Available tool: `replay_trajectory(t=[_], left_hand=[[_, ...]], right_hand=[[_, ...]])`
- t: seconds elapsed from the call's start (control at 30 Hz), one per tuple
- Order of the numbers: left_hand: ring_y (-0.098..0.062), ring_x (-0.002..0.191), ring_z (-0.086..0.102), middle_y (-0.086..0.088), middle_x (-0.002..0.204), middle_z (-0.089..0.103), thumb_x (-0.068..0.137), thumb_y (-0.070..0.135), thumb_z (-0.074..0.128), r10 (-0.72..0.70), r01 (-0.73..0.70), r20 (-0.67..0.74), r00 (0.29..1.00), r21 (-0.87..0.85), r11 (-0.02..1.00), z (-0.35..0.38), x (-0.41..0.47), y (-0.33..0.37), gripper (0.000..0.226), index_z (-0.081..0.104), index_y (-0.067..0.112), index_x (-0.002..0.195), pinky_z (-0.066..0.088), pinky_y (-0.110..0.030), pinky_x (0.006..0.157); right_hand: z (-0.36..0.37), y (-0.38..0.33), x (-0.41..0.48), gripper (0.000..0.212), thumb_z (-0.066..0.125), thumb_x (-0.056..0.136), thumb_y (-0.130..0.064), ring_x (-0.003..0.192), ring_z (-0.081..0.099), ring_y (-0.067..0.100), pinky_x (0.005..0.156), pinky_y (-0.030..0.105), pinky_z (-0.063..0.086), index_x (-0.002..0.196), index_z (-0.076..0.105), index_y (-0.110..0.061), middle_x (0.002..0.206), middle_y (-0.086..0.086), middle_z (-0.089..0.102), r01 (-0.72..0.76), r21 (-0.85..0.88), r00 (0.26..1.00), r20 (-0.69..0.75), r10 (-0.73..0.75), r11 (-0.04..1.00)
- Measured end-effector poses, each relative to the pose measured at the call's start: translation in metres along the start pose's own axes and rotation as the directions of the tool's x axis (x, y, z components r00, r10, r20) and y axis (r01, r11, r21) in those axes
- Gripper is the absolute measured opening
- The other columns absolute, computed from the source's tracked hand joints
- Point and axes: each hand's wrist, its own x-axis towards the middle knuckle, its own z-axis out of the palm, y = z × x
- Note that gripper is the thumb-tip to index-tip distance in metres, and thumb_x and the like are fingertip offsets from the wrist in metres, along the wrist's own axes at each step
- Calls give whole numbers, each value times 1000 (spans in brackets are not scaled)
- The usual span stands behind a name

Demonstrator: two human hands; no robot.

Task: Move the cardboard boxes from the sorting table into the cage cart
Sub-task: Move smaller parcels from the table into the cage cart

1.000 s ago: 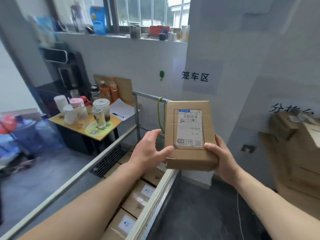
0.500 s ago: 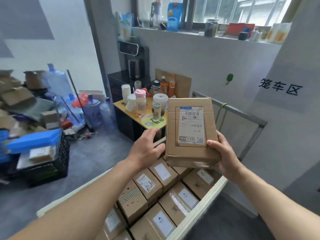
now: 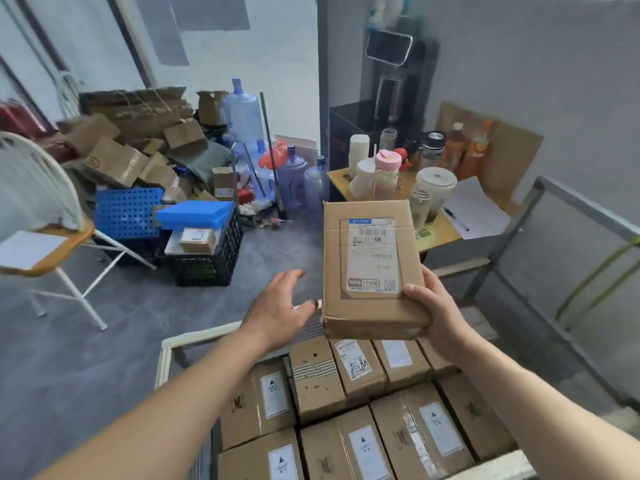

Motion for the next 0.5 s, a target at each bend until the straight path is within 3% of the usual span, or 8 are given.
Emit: replay_trajectory(t=[0.23, 0.33, 0.5], left_hand=[[-18, 137, 44, 1, 155, 41, 97, 29, 60, -195, 194, -13, 981, -38, 980, 21, -19, -71, 62, 36, 19, 153, 40, -37, 112], [-18, 136, 45, 2, 156, 38, 97, 28, 59, -265, 265, 6, 964, -51, 963, 27, -31, -108, 62, 34, 20, 154, 42, -43, 111], [-17, 142, 39, 3, 158, 36, 98, 21, 55, -356, 358, 38, 934, -84, 930, 42, -48, -176, 61, 33, 21, 156, 36, -41, 117]], right_hand=[[44, 63, 38, 87, 75, 63, -52, 104, 69, 29, 69, 44, 57, 143, 45, -33, 122, 4, 70, -145, -57, 975, 160, 152, 988], [75, 92, 42, 84, 73, 61, -52, 97, 71, 22, 66, 39, 56, 139, 48, -36, 115, 0, 72, -179, -82, 958, 213, 193, 980], [120, 153, 49, 79, 73, 68, -44, 102, 71, 23, 77, 40, 57, 142, 45, -37, 114, -1, 73, -239, -82, 933, 256, 252, 968]])
